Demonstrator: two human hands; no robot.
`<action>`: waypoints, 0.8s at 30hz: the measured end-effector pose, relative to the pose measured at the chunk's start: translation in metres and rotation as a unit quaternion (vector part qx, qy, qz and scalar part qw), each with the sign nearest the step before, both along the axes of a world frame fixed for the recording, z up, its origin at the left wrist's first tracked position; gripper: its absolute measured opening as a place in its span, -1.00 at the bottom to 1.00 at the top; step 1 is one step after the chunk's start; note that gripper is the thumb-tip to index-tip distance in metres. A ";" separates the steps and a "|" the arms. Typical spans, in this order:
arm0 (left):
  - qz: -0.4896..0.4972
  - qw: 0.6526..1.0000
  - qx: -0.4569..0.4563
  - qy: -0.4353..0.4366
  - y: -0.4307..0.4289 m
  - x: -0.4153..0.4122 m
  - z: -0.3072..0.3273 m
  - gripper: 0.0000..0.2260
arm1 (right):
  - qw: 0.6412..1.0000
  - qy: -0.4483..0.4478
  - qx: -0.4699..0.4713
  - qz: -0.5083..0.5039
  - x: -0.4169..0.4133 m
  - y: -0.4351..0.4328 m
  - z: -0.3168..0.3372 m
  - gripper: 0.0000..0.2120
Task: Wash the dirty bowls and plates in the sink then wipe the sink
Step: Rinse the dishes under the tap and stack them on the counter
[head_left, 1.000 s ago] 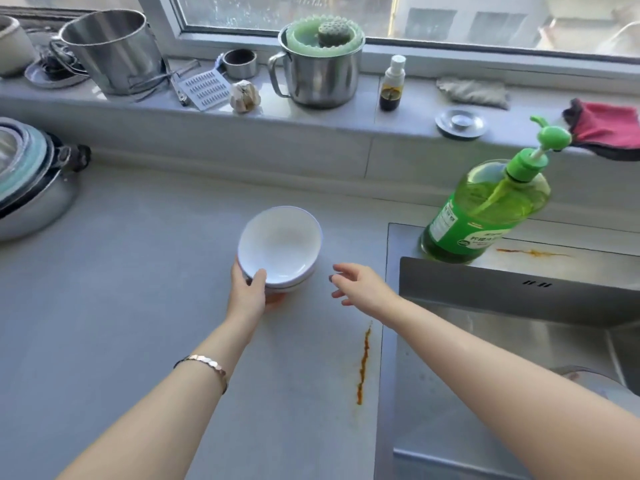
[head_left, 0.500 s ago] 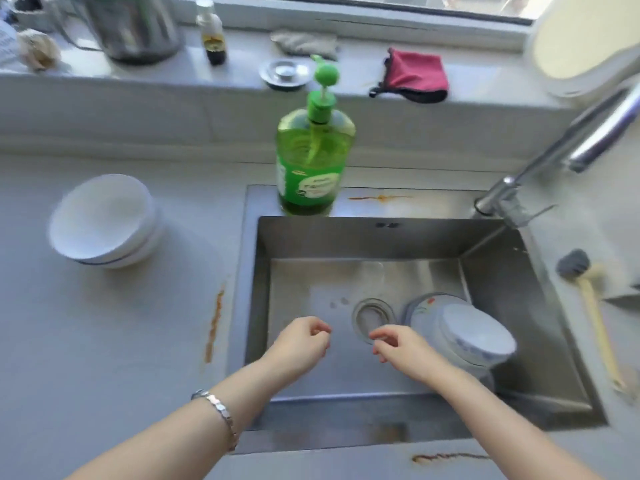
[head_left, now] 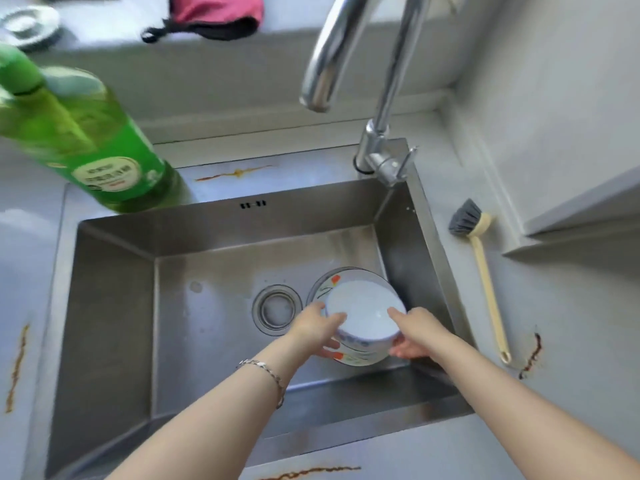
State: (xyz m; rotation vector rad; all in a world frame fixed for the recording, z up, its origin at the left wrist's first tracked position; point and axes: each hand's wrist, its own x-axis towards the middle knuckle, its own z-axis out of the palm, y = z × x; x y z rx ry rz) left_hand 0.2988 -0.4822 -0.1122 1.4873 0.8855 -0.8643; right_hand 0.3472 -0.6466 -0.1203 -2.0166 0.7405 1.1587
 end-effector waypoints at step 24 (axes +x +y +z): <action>0.037 0.998 -0.037 -0.019 0.006 0.005 -0.055 -0.51 | 0.987 -0.074 0.086 -0.113 -0.018 -0.017 -0.047 -0.64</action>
